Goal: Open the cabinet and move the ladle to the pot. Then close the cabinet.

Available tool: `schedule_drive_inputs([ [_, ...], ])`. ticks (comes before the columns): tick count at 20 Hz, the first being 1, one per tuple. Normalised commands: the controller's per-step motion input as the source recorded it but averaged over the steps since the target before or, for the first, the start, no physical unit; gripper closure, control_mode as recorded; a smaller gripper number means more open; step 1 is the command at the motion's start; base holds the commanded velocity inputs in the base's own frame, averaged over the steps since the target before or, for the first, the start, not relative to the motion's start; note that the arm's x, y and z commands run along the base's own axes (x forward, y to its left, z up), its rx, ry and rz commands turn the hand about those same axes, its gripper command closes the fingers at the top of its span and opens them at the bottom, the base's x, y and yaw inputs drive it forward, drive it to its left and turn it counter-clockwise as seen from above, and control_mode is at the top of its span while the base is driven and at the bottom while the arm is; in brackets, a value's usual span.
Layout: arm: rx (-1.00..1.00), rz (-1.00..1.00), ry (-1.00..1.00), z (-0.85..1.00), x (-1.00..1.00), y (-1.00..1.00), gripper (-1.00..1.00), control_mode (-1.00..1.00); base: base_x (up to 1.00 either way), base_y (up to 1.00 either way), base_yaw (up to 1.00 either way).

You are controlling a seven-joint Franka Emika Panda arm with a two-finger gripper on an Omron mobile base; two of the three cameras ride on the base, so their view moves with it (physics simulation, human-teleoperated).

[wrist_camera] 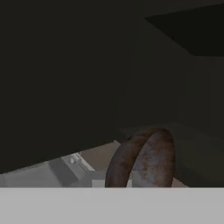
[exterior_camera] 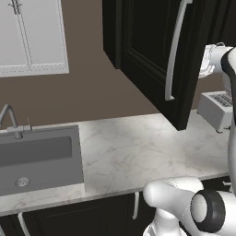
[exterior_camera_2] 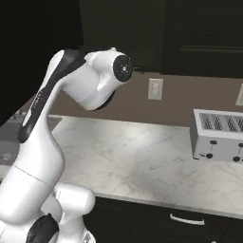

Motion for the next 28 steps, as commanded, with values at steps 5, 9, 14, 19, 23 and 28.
schedule_drive_inputs([
  [5,0.06,-0.2,0.0,0.0,-1.0,-0.05,1.0,-1.0,0.0,0.0,0.0],
  [9,0.06,-0.22,0.1,0.02,-1.0,-0.2,1.0,-1.0,0.0,0.0,0.0],
  [14,0.05,-0.18,0.28,0.02,-1.0,-0.3,1.0,-1.0,0.0,0.0,0.0],
  [19,0.0,-0.12,0.37,0.0,-0.97,-0.17,1.0,-1.0,0.0,0.0,0.0],
  [23,0.0,-0.05,0.38,-0.01,-0.77,-0.17,1.0,-1.0,0.0,0.0,0.0],
  [28,0.01,0.0,0.35,-0.26,-0.4,0.0,1.0,-1.0,0.0,0.0,0.0],
])
